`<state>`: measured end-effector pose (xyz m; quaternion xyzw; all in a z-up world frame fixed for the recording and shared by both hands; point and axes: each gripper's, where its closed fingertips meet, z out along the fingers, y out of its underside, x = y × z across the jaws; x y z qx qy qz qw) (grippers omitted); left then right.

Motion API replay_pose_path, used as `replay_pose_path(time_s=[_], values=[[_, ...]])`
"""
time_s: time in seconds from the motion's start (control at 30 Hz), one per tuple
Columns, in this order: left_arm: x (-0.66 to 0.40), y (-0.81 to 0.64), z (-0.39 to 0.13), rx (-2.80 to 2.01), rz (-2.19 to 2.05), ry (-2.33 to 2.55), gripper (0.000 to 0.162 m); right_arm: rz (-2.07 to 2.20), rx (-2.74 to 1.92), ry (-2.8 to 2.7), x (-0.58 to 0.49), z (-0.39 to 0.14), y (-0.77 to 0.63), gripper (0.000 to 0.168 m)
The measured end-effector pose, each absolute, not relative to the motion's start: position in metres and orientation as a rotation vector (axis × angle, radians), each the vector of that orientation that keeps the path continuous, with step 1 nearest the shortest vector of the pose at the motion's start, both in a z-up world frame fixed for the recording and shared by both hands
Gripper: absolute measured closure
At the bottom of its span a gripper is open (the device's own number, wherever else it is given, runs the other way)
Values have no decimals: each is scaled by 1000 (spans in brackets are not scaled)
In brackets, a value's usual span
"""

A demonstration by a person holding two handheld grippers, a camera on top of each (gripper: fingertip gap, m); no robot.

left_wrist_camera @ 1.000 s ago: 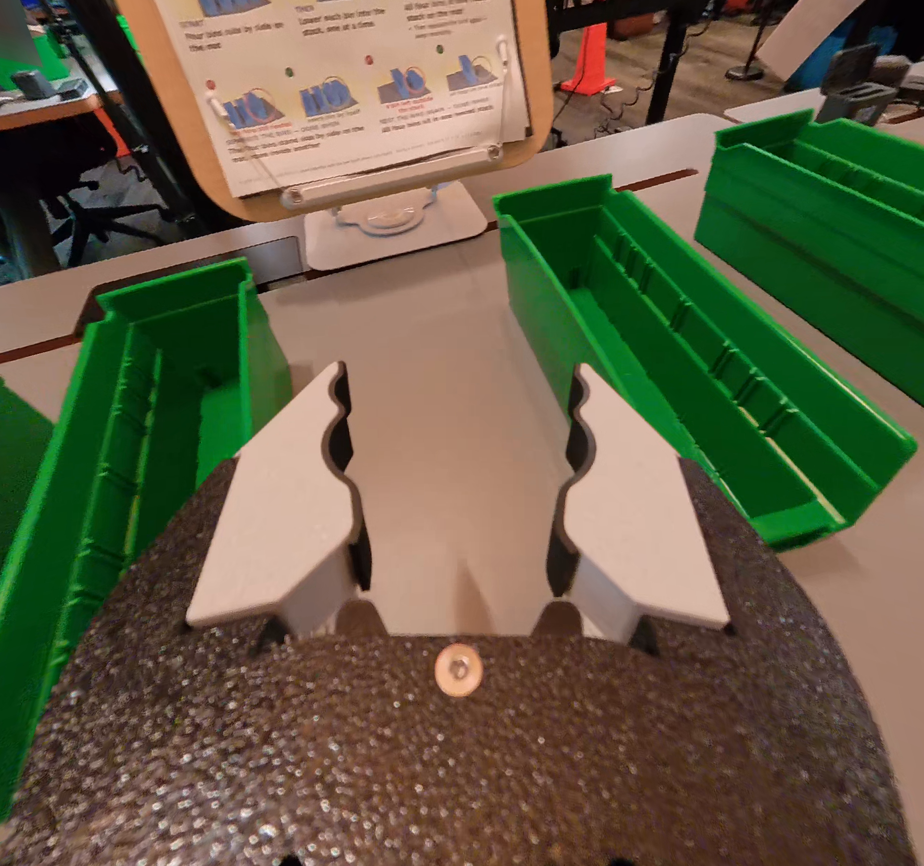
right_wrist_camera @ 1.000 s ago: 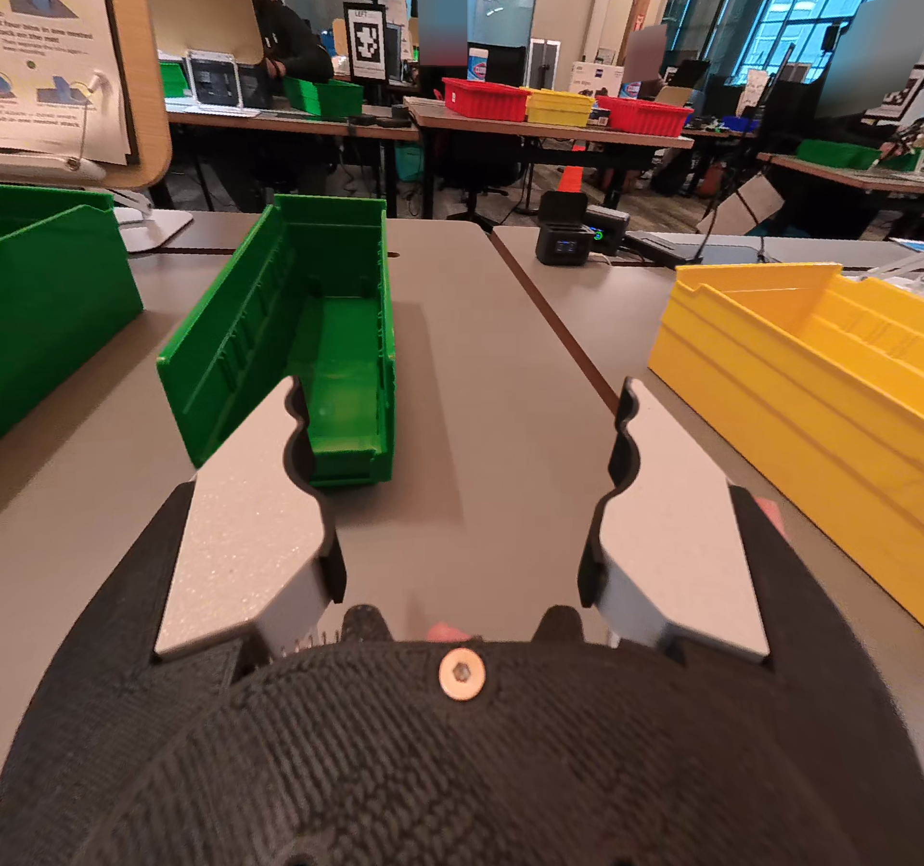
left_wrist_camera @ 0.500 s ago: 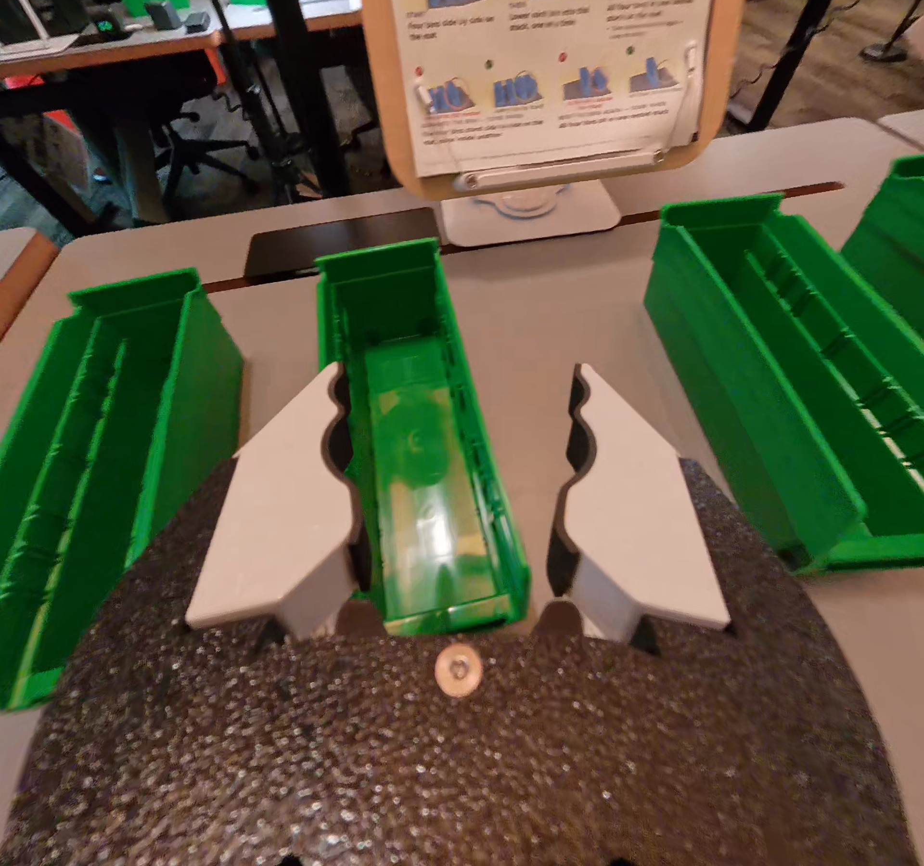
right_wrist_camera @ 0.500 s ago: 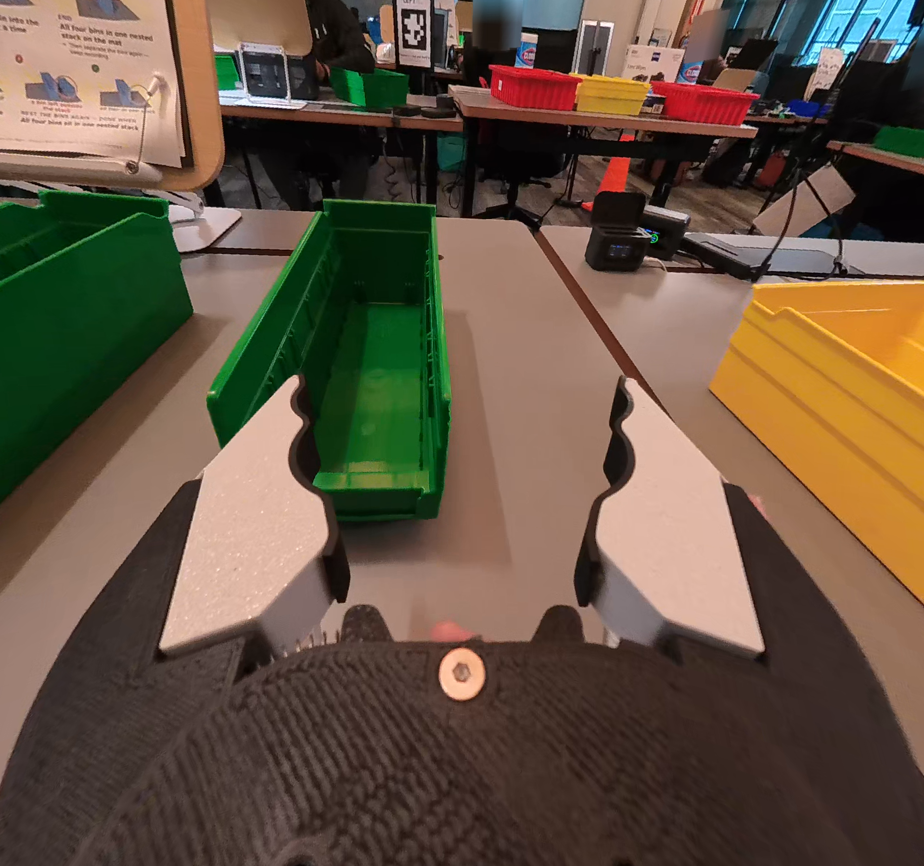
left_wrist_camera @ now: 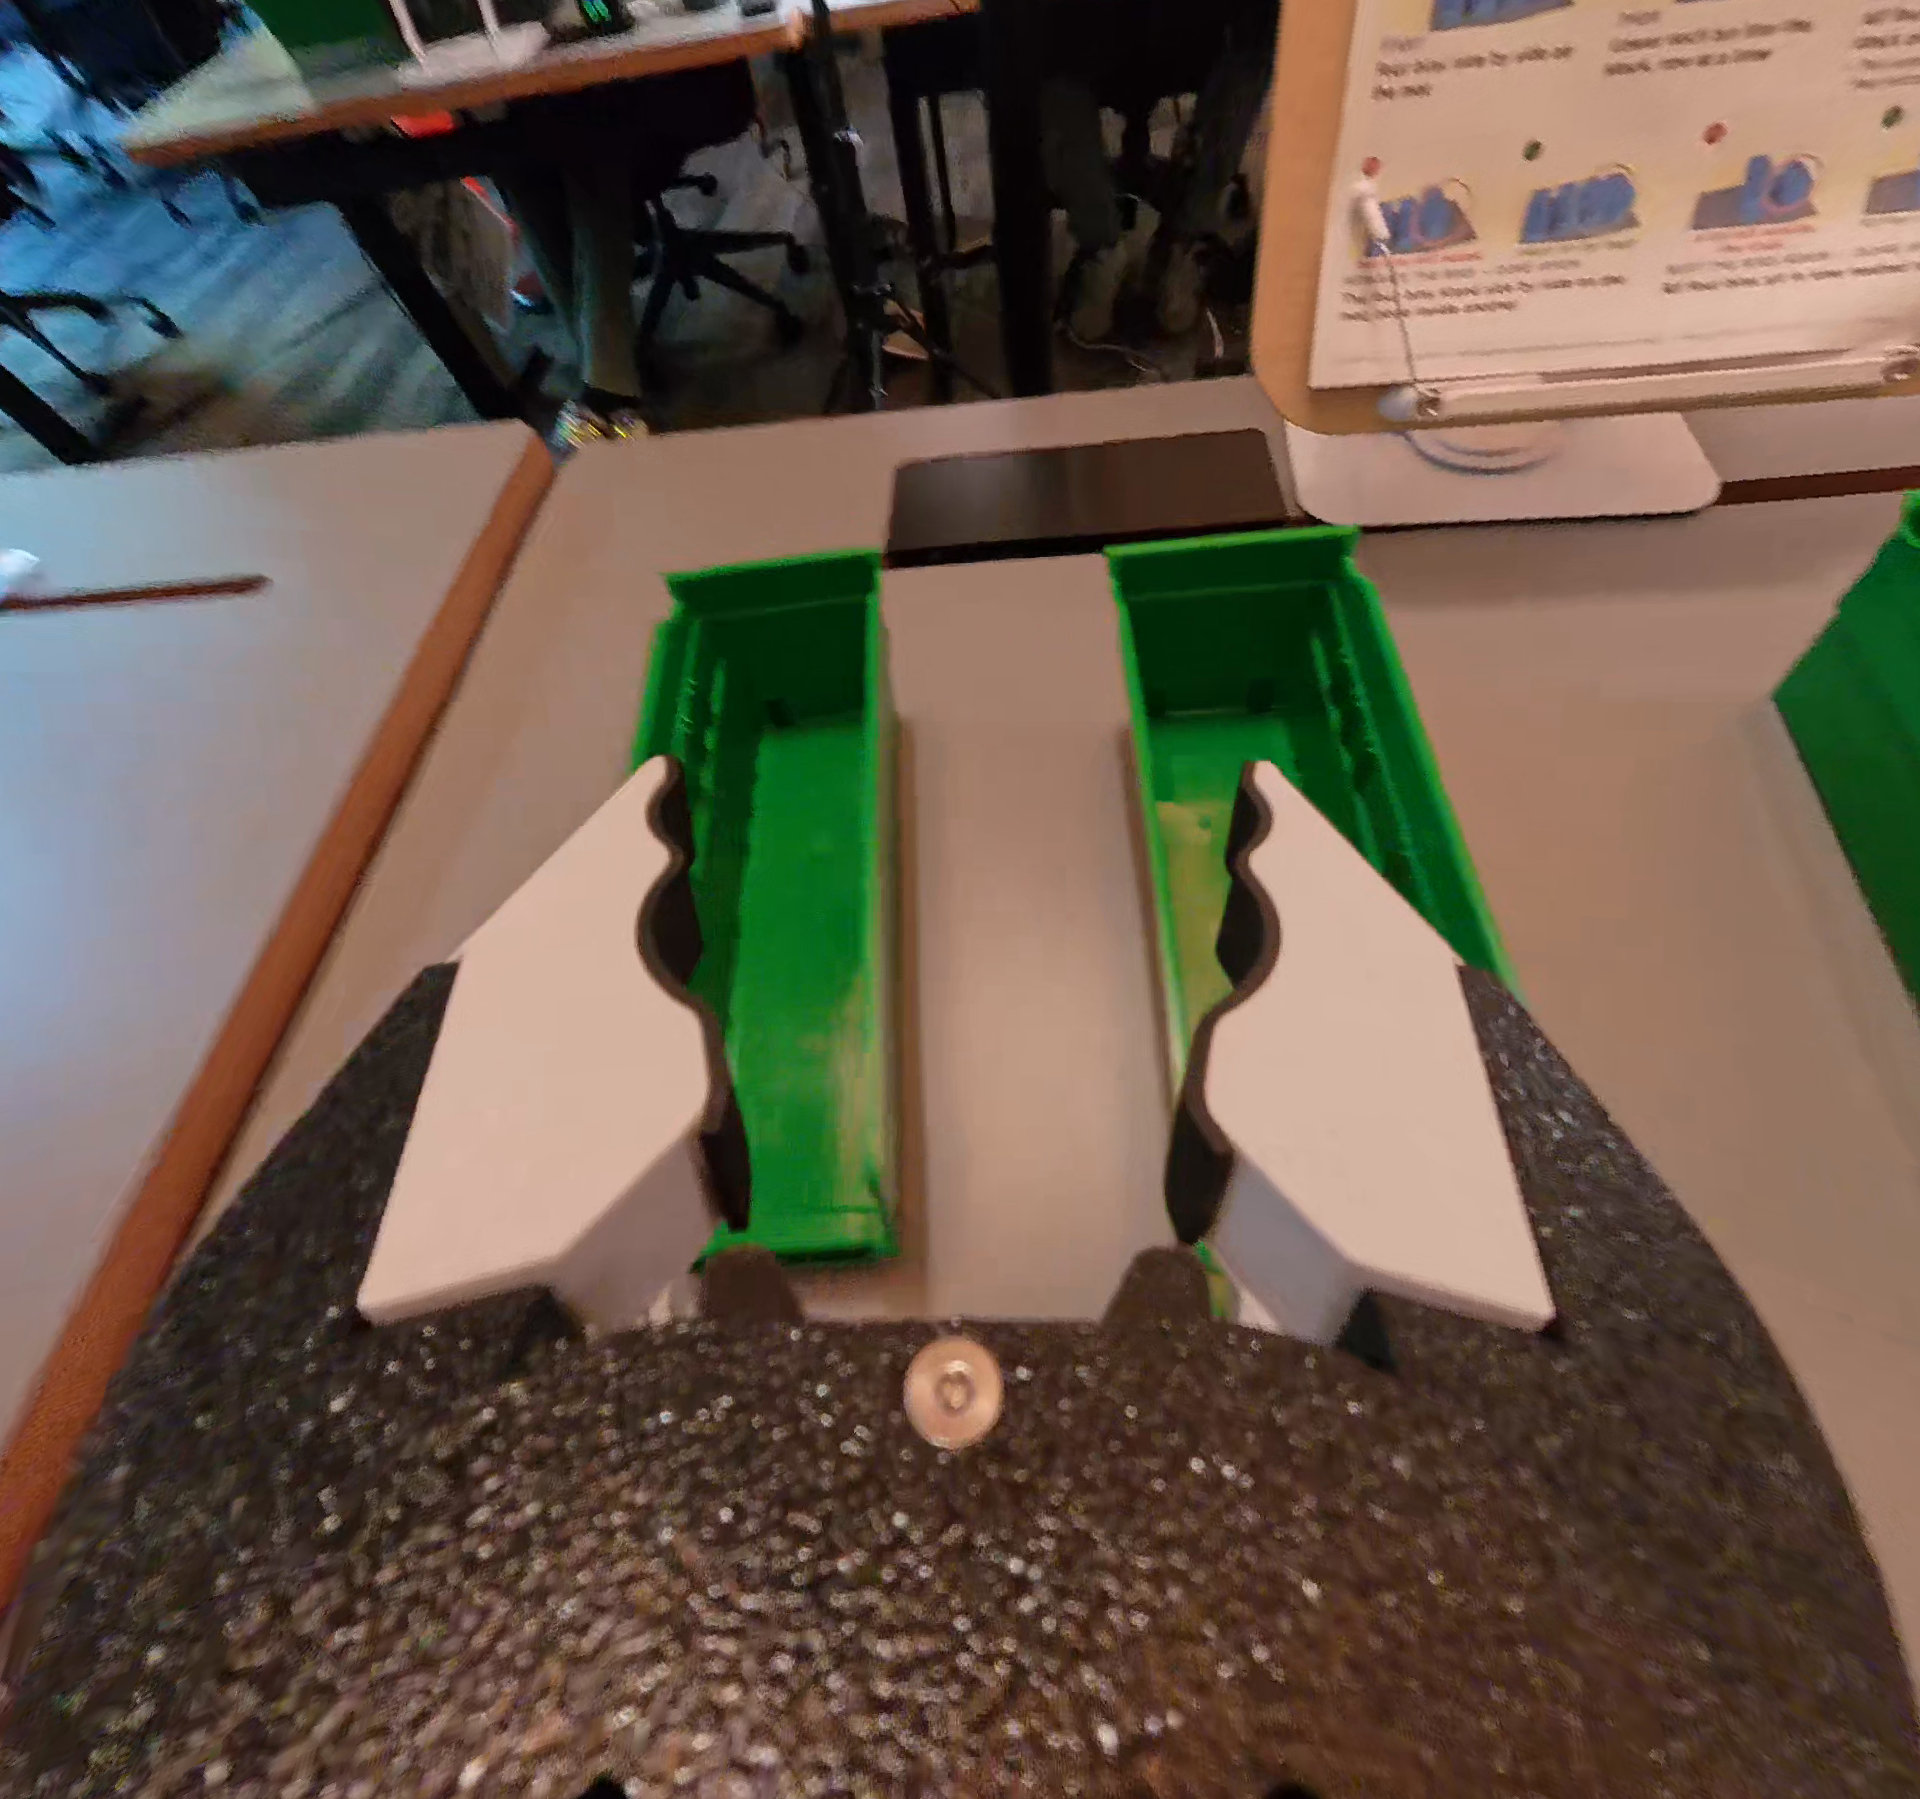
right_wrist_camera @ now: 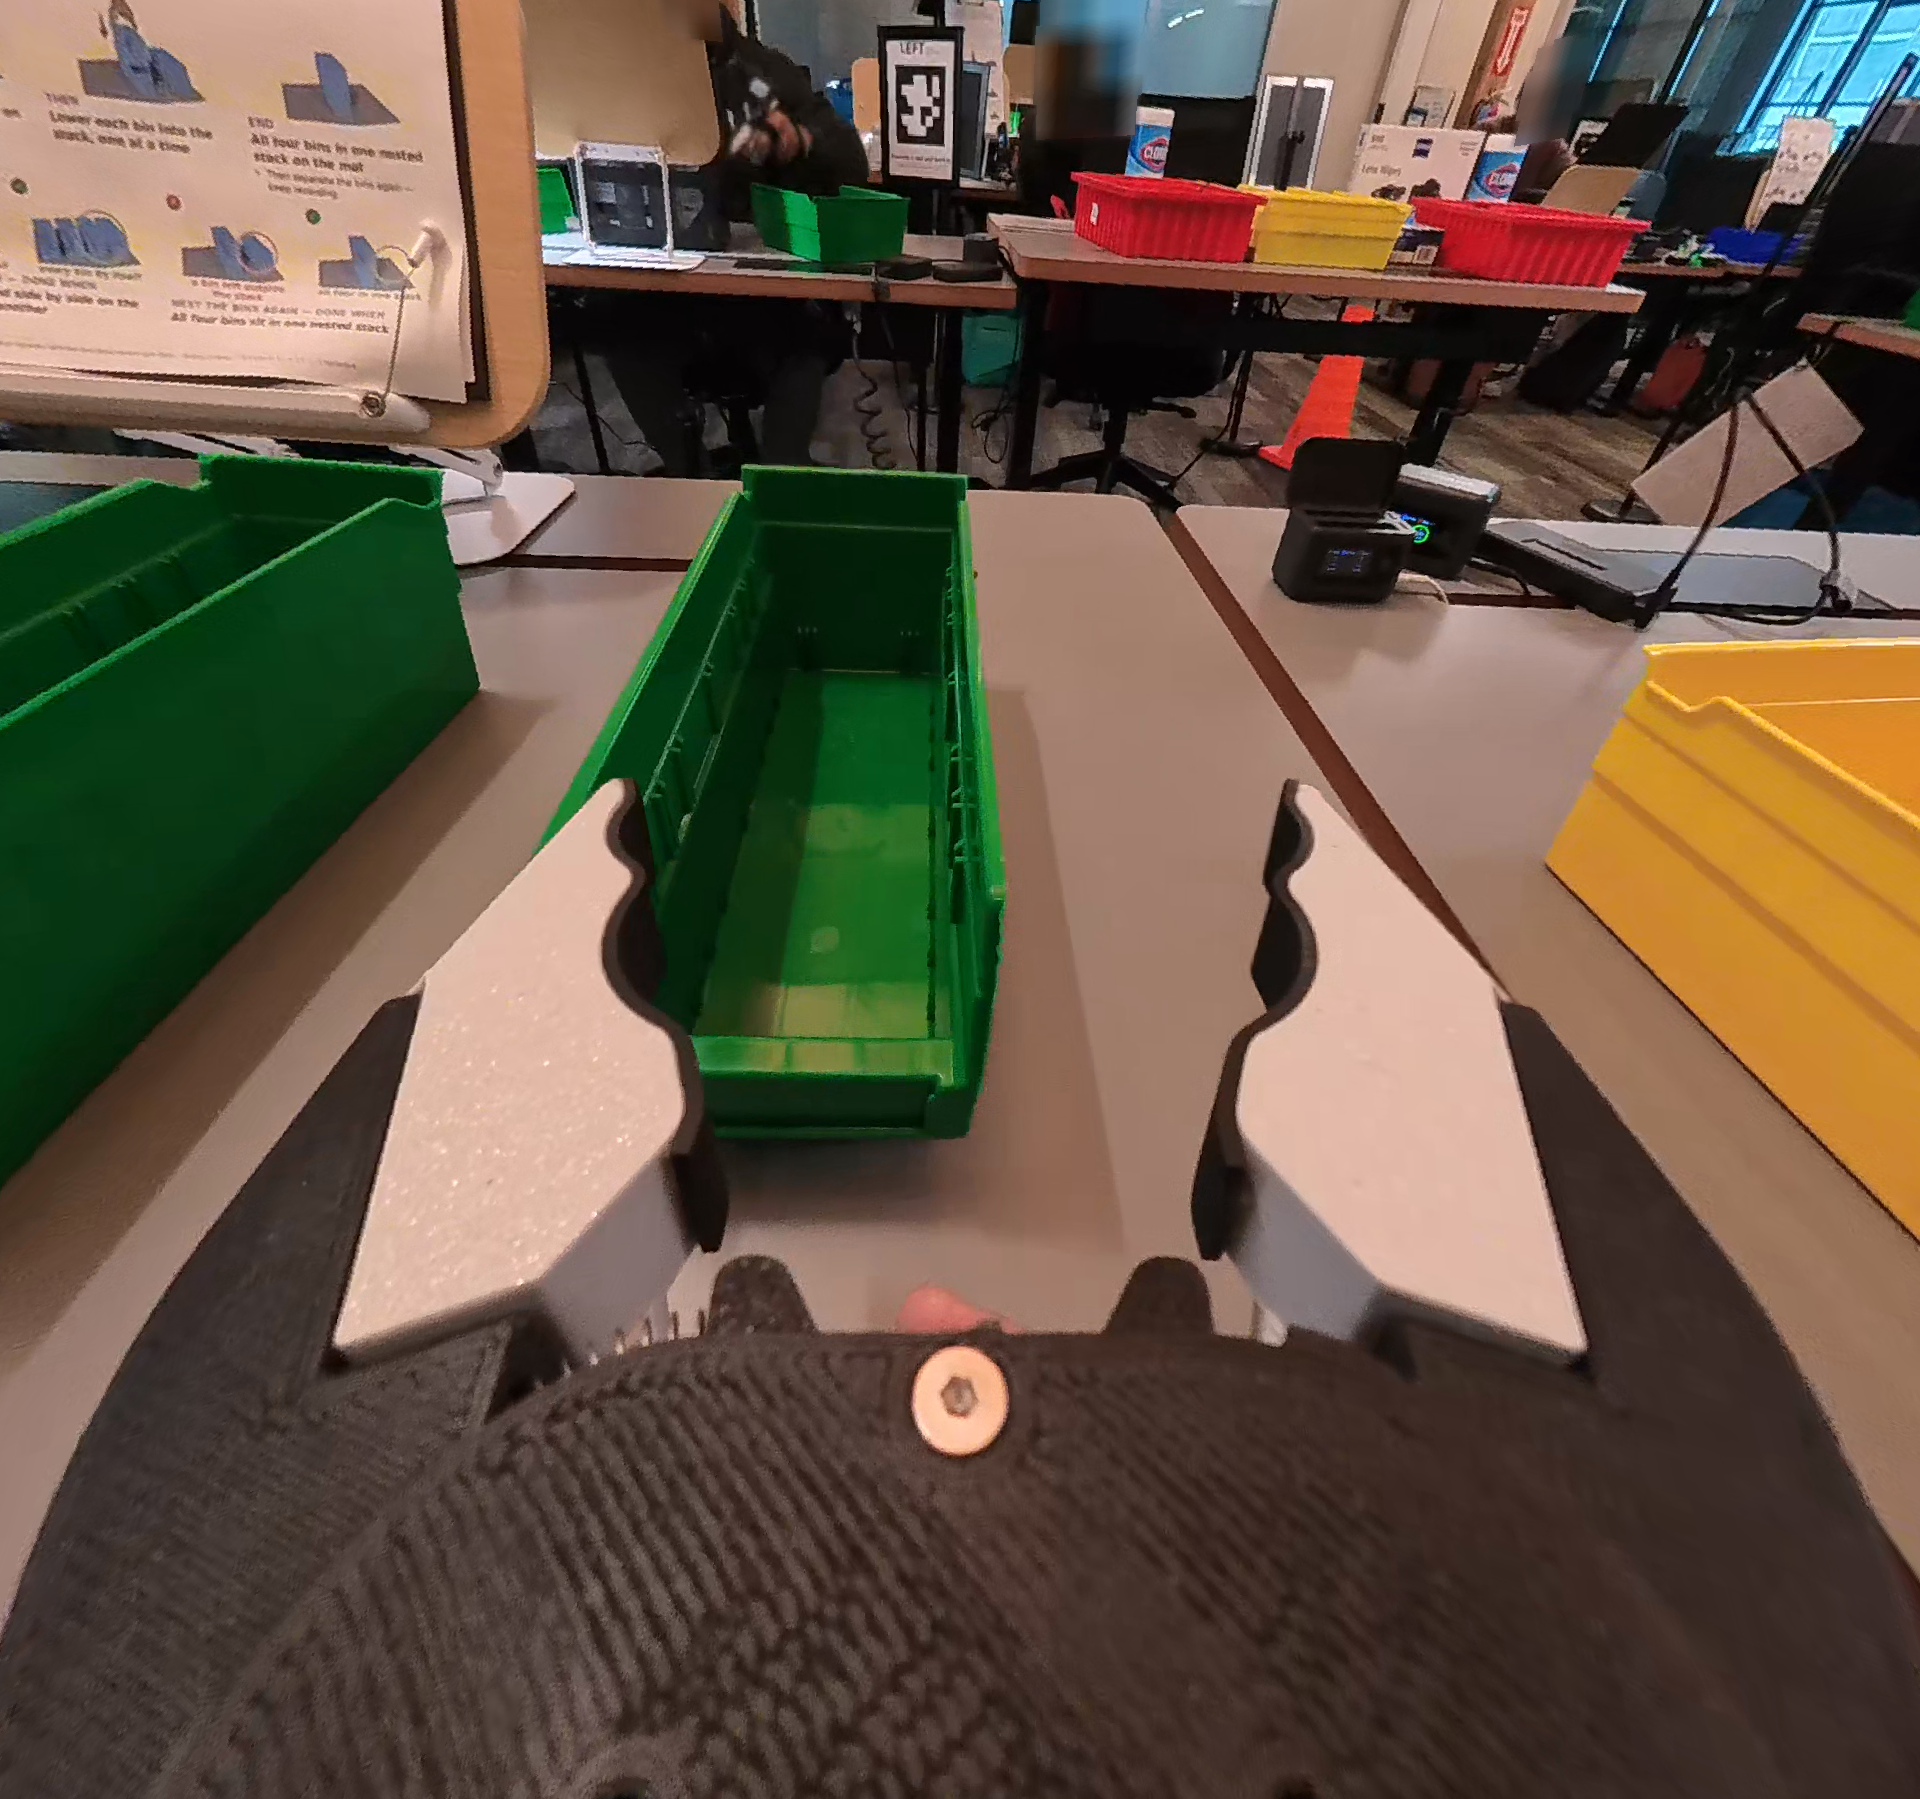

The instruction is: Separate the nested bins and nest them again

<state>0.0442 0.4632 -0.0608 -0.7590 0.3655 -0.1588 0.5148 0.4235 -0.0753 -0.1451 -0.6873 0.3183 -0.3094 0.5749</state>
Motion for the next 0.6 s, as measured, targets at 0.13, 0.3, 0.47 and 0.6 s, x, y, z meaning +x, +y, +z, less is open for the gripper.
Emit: replay_pose_path(time_s=[0.13, 0.3, 0.47, 0.6], values=[[33, 492, -43, -1686, -226, 933, 77, -730, -1594, 759, 425, -141, -81, 52], [30, 515, -39, -1640, -109, 947, 68, -738, -1592, 754, 424, -139, -83, 52], [44, 521, -42, -1718, -284, 923, 52, -725, -1625, 740, 424, -144, -80, 52], [47, 532, -61, -1860, -331, 922, 47, -710, -1631, 730, 422, -145, -76, 51]])
